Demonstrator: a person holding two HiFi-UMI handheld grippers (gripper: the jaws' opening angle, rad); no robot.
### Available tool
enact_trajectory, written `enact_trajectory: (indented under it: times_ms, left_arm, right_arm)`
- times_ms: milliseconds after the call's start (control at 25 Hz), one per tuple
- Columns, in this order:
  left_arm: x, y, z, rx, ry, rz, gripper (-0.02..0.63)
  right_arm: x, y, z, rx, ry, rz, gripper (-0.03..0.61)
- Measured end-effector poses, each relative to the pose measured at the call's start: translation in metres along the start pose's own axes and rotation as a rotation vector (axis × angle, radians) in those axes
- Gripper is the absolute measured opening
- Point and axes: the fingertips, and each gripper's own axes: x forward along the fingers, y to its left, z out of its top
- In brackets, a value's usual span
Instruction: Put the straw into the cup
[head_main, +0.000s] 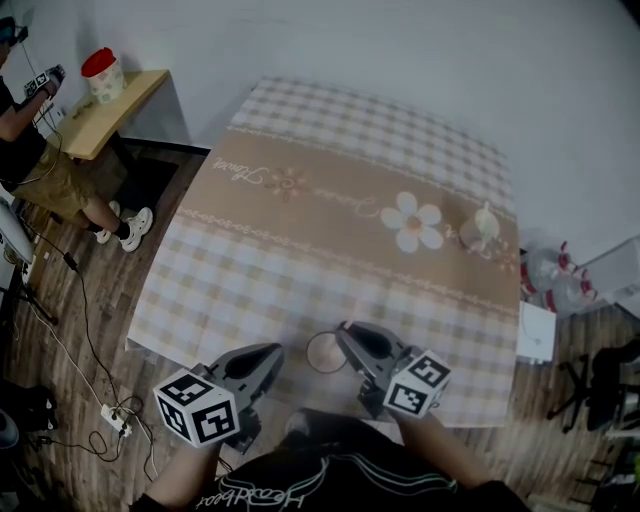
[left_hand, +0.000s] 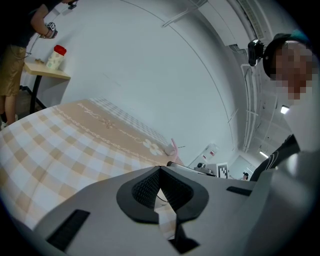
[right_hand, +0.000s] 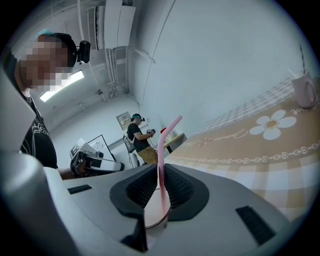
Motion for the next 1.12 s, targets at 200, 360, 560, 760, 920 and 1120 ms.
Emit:
enact_trajectory:
  times_ms: [200, 360, 560, 760, 920, 1120]
  left_arm:
    - [-0.005, -0.006, 0.000, 0.007, -0.005, -0.006, -0.003]
    - [-0.010, -0.012, 0.001, 0.021, -0.009, -0.012, -0.003]
    - [-0.019, -0.025, 0.001, 0.044, -0.016, -0.035, -0.003]
    - [-0.038, -0.054, 0.004, 0.079, -0.021, -0.071, -0.003]
    - [-0.053, -0.081, 0.012, 0.145, -0.038, -0.122, -0.003]
    - [-0.087, -0.122, 0.006, 0.221, -0.073, -0.199, -0.003]
  right_arm:
    - [-0.005, -0.004, -0.006, 0.009, 0.029, -0.029, 0.109]
    - [-0.012, -0.009, -0.006, 0.029, 0.028, -0.073, 0.158]
    - [-0.030, -0.008, -0.005, 0.036, 0.007, -0.127, 0.183]
    - [-0.061, 0.022, 0.024, -0.007, -0.076, -0.136, 0.181]
    - [-0.085, 0.067, 0.058, -0.118, -0.148, -0.123, 0.170]
    - [-0.113, 0.146, 0.068, -0.206, -0.182, -0.055, 0.044]
